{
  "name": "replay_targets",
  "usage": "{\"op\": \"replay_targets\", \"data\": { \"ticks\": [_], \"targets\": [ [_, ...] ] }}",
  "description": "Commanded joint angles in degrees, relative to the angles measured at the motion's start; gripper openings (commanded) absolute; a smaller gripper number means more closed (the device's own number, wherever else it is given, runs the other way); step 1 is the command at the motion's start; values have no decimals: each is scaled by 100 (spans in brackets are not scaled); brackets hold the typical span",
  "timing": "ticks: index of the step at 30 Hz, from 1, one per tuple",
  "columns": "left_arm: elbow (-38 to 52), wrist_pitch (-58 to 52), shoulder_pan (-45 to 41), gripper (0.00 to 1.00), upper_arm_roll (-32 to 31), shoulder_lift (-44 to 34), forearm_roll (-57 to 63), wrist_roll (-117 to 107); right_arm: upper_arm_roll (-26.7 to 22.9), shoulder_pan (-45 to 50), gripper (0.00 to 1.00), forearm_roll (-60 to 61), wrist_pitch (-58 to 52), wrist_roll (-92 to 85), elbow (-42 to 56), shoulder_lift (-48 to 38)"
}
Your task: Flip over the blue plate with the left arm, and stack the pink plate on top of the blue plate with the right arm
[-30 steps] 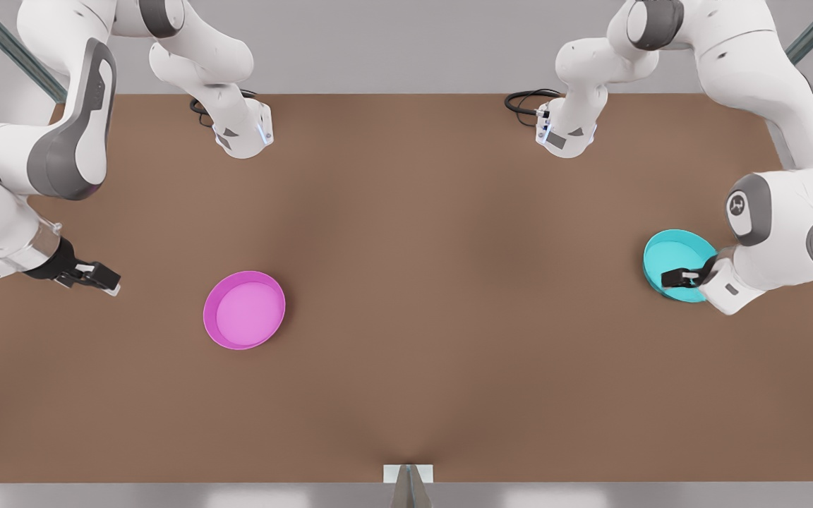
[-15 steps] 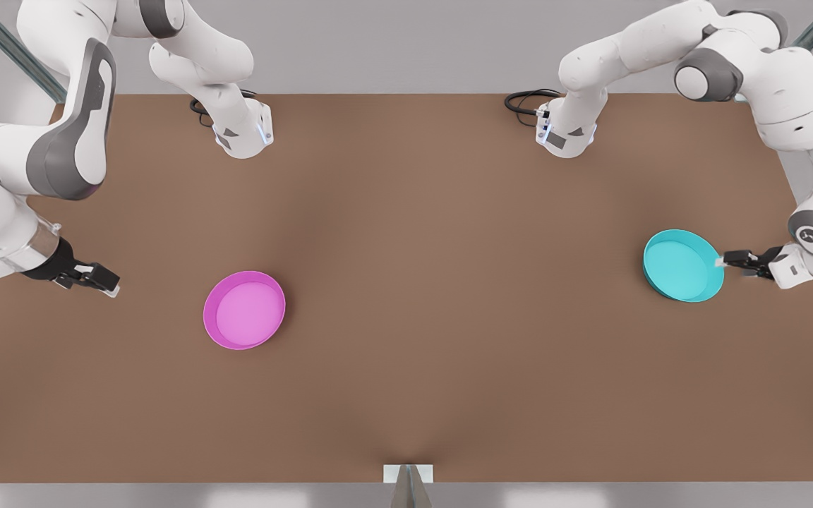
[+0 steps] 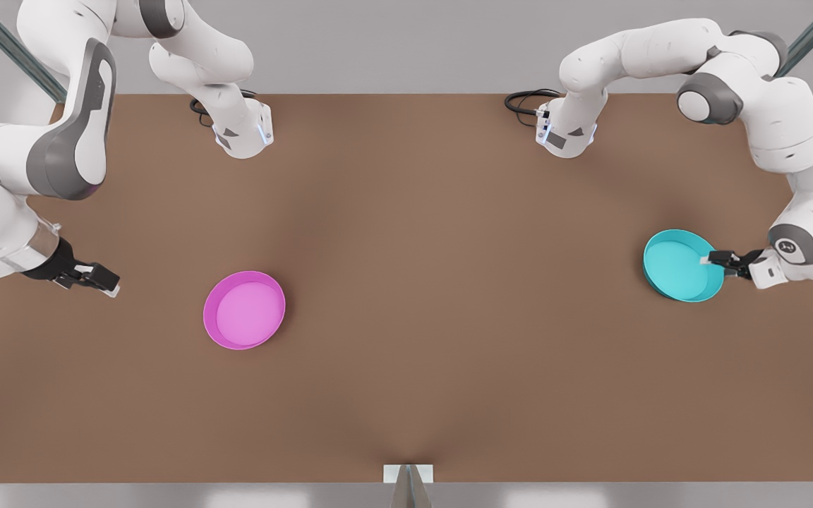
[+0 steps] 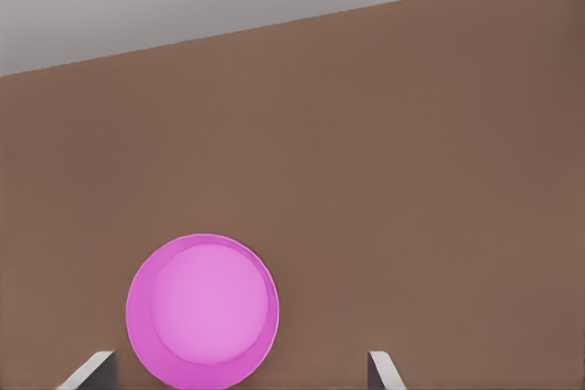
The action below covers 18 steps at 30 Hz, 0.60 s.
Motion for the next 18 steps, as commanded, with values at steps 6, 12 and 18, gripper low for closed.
{"op": "replay_targets", "data": {
  "ticks": [6,12,18],
  "targets": [
    [18,79,60,100,0,57,-343,-14,0,0,100,0,-9,-4,0,-5],
    [44,97,69,71,9,136,-730,-67,0,0,100,0,-18,5,0,-5],
    [53,140,104,44,9,162,-730,-67,0,0,100,0,0,-4,0,-5]
  ]
}}
